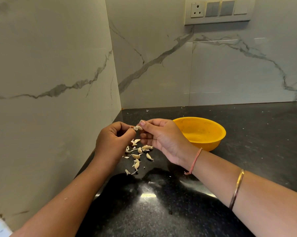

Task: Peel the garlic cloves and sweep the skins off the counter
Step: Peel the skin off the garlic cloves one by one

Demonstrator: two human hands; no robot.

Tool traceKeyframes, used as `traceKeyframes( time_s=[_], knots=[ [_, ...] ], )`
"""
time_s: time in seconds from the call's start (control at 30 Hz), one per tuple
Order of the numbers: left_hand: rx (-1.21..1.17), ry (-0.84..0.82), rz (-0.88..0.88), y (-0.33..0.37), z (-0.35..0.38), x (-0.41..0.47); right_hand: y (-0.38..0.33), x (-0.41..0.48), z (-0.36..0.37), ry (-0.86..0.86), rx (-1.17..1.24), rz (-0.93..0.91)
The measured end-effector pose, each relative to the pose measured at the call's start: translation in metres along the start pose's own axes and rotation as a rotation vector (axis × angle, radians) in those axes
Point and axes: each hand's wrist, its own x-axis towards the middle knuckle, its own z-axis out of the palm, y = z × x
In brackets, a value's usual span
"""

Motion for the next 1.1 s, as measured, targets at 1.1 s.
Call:
traceKeyframes(
  time_s=[1.1],
  knots=[
    [-0.147, -0.025, -0.053, -0.0019, -0.0017, 0.0014, -0.0015, -0.0022, 0.0033, 0.058, -0.034, -0.121]
  ],
)
